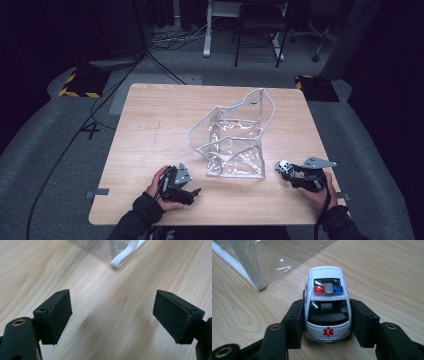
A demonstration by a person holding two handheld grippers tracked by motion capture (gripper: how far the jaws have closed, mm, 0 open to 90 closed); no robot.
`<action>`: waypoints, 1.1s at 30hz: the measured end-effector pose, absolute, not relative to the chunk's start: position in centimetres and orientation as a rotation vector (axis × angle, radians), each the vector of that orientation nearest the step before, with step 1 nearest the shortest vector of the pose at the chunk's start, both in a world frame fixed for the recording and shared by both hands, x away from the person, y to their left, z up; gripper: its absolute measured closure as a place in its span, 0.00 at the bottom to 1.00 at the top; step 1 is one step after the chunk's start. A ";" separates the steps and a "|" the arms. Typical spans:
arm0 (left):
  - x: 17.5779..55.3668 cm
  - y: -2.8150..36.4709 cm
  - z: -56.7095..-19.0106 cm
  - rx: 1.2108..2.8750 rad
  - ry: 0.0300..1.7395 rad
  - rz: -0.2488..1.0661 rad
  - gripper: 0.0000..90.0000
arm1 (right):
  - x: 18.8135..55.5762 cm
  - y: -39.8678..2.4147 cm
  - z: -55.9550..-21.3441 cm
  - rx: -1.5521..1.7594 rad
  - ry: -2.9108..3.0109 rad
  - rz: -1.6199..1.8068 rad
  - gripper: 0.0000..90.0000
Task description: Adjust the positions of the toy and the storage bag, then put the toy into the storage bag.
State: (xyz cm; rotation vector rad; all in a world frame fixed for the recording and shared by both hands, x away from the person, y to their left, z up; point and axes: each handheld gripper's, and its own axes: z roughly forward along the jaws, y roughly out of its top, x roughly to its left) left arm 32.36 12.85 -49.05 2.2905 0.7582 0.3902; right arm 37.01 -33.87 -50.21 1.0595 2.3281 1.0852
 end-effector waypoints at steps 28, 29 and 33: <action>32.0 19.9 -50.3 2.237 0.919 0.337 0.17 | 37.2 -33.9 -50.2 1.040 2.332 1.090 0.54; 32.0 19.9 -50.3 2.237 0.919 0.337 0.17 | 37.2 -33.9 -50.2 1.040 2.332 1.090 0.54; 32.1 19.9 -50.3 2.237 0.923 0.322 0.16 | 37.3 -33.9 -50.2 1.037 2.337 1.093 0.54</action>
